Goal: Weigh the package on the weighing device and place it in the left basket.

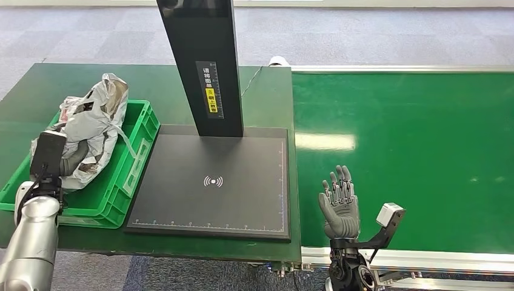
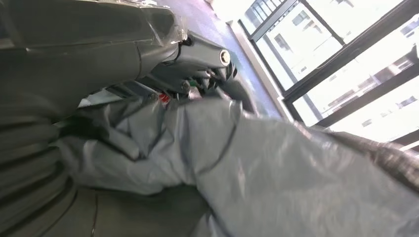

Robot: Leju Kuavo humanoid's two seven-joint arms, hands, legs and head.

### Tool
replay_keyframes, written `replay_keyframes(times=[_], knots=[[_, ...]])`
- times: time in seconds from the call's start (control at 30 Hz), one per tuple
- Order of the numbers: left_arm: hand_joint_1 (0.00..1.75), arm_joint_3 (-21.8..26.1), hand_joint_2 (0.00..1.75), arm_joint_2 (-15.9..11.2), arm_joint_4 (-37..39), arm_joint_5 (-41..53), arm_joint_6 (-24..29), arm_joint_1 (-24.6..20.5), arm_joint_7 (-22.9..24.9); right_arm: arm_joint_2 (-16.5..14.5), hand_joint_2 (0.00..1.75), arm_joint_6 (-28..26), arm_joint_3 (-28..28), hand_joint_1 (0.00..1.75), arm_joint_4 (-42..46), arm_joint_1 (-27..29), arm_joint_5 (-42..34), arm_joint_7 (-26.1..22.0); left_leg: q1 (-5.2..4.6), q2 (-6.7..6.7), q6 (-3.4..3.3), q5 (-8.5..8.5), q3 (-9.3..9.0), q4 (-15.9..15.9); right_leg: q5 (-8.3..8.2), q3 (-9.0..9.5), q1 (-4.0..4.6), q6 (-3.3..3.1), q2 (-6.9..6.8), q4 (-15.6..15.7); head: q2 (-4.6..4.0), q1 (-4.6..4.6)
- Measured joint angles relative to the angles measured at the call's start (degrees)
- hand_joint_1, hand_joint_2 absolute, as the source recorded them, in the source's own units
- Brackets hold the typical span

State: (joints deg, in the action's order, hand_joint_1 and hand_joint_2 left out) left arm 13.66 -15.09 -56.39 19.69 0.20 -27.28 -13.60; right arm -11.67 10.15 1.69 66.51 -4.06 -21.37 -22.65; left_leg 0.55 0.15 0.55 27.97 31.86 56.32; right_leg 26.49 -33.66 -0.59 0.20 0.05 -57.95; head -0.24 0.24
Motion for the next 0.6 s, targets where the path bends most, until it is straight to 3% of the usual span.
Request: replay_keyframes(times=[0.43, 0.6], knots=[[0.00, 0.7, 1.75, 0.2, -11.0, -6.0, 1.2, 5.6, -2.8, -0.1, 1.75, -0.9, -0.1, 0.00, 0.0, 0.6, 0.0, -1.3, 0.00, 0.00, 0.00, 0.01, 0.05, 0.0, 0.01, -0.02, 0.00, 0.00, 0.00, 0.0, 0.00, 0.01], [0.00, 1.0, 1.75, 2.9, -19.8, -11.2, 3.0, 12.6, -8.2, -0.2, 1.75, -1.5, 0.0, 0.00, 0.2, 1.6, 0.1, -2.0, -0.01, 0.10, -0.01, 0.06, 0.06, 0.0, 0.01, -0.05, -0.01, 0.01, 0.07, 0.0, 0.00, 0.00]])
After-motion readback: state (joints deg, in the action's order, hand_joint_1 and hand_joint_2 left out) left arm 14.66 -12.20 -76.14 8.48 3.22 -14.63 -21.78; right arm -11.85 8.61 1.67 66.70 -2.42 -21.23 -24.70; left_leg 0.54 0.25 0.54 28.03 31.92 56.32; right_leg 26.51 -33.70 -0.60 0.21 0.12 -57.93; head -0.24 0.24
